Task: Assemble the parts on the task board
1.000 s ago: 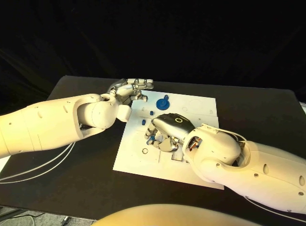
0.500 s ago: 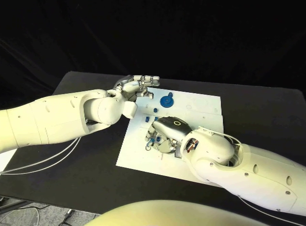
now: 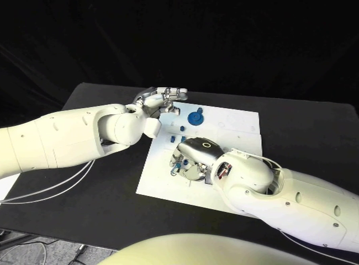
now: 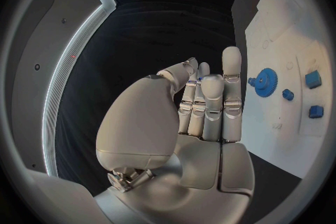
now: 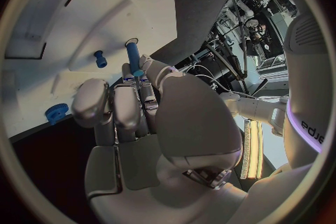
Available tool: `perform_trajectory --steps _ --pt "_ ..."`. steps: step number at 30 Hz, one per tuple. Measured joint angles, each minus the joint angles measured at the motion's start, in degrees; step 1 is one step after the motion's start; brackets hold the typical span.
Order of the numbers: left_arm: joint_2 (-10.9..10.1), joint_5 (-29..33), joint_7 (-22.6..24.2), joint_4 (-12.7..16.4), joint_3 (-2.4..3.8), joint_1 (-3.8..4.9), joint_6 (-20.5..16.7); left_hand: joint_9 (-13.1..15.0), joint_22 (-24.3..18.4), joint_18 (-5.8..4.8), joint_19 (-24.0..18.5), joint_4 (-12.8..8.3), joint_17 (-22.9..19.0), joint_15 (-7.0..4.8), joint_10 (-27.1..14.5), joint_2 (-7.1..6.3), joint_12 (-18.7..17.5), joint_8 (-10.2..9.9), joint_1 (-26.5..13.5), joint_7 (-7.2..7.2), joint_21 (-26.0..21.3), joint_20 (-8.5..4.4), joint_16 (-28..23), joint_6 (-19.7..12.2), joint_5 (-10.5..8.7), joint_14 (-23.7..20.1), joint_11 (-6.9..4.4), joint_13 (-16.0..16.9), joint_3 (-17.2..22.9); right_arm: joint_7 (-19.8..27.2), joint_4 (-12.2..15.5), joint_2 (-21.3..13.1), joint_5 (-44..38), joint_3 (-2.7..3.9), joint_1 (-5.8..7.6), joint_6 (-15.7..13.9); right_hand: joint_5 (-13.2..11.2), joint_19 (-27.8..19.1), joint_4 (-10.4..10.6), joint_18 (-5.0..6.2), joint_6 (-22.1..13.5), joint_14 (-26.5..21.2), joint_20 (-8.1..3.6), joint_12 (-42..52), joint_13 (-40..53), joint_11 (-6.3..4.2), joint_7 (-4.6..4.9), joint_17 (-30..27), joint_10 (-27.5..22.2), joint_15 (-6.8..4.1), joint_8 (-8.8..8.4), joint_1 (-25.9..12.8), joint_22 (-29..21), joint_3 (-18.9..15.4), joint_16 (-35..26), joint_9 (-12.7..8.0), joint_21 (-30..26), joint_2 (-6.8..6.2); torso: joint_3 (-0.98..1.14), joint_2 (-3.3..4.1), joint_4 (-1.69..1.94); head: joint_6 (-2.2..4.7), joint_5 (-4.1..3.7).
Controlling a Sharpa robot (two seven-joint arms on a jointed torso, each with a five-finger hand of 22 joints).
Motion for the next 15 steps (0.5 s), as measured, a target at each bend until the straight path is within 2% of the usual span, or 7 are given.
perform_trajectory --steps 4,15 --pt "0.0 0.0 0.0 0.0 0.0 0.0 0.0 0.0 0.0 0.01 0.0 0.0 0.0 0.0 0.0 0.0 0.0 0.0 0.0 0.0 0.0 0.0 0.0 0.0 0.0 0.0 0.0 0.0 0.0 0.1 -0.2 0.2 0.0 -0.07 -0.04 0.2 0.0 0.0 0.0 0.0 0.0 0.0 0.0 0.0 0.0 0.0 0.0 0.0 0.0 0.0 0.0 0.0 0.0 0.0 0.0 0.0 0.0 0.0 -0.02 0.0 0.0 -0.02 -0.21" --pt "-0.1 0.0 -0.1 0.1 0.0 0.0 0.0 0.0 0.0 0.0 0.0 0.0 0.0 0.0 0.0 0.0 0.0 0.0 0.0 0.0 0.0 0.0 0.0 0.0 0.0 0.0 0.0 0.0 0.0 0.1 -1.1 0.7 -0.1 -0.35 -0.16 0.9 0.0 0.0 0.0 0.0 0.0 0.1 0.0 0.0 0.0 0.0 0.0 0.0 0.0 0.09 0.0 0.0 0.0 0.0 0.0 0.0 0.0 0.0 -0.02 0.02 0.01 -0.01 -0.18"
